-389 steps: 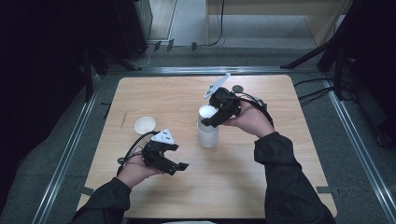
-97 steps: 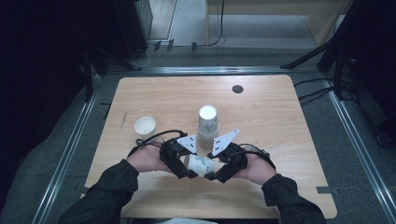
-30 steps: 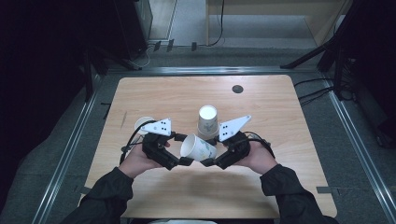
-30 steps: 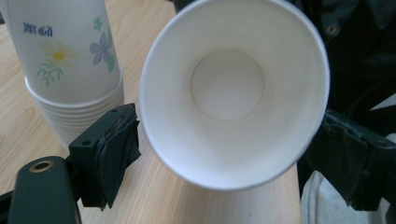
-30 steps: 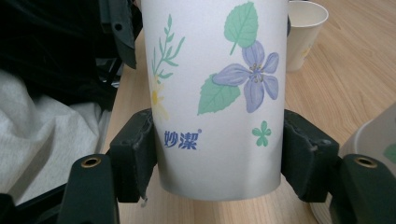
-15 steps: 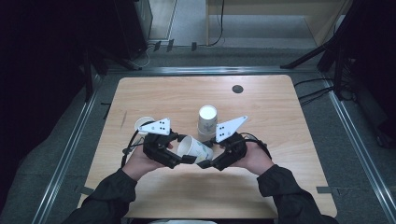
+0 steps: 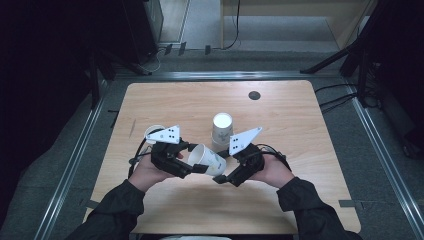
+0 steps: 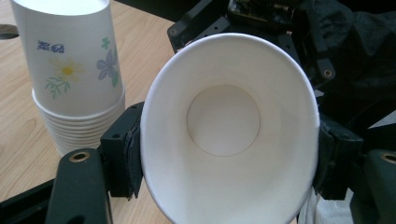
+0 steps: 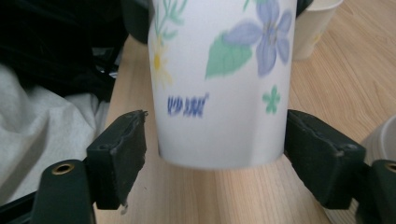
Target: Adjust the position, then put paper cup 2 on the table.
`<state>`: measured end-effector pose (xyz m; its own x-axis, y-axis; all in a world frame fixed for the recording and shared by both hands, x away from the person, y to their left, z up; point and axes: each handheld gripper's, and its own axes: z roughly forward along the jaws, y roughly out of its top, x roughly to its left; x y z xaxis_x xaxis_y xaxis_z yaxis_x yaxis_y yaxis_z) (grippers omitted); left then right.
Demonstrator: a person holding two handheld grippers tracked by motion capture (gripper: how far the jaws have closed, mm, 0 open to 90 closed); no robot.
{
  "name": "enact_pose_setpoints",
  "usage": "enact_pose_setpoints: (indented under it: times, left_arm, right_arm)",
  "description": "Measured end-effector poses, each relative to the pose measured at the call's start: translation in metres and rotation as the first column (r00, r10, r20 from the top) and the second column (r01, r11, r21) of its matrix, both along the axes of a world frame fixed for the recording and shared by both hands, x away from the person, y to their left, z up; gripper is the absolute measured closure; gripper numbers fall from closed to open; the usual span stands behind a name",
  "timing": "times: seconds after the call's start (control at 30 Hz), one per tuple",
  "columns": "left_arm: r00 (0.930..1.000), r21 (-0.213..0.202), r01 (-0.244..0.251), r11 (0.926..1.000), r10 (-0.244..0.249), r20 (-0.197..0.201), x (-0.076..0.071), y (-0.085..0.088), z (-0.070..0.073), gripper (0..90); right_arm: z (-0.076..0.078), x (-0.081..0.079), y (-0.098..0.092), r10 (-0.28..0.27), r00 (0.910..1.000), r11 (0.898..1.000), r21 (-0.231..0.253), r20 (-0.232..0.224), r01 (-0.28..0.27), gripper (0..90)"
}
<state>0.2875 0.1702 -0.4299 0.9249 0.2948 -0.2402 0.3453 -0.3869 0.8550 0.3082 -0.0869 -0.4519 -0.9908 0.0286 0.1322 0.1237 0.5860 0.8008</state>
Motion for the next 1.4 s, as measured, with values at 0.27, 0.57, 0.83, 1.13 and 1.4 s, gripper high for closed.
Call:
enact_pose_setpoints:
  times: [0.27, 0.57, 0.83, 1.13, 1.4]
  left_arm:
    - [0.9999, 0.010, -0.017, 0.9998, 0.017, 0.002, 0.003, 0.007, 0.000, 26.7]
    - [0.9994, 0.040, -0.033, 0.9987, 0.033, 0.008, 0.006, 0.013, 0.001, 26.7]
    - [0.9984, 0.096, -0.056, 0.9937, 0.056, 0.009, 0.008, 0.020, 0.001, 26.7]
    - [0.9973, 0.157, -0.073, 0.9850, 0.073, 0.002, 0.010, 0.023, -0.001, 26.6]
    - [0.9976, 0.210, -0.068, 0.9755, 0.069, 0.001, 0.010, 0.026, -0.004, 26.6]
  right_arm:
    - [-0.003, 0.003, -0.002, -0.035, 0.9993, 0.999, -0.027, 0.014, 0.035, 20.2]
    - [-0.003, 0.002, -0.007, -0.126, 0.9917, 0.992, -0.030, -0.025, 0.125, 19.4]
    - [-0.004, 0.003, -0.023, -0.243, 0.9693, 0.967, -0.067, 0.042, 0.245, 21.8]
    - [-0.008, 0.001, -0.033, -0.289, 0.9544, 0.952, -0.088, 0.077, 0.295, 21.8]
    - [-0.011, 0.005, -0.042, -0.368, 0.9265, 0.922, -0.098, 0.081, 0.374, 21.8]
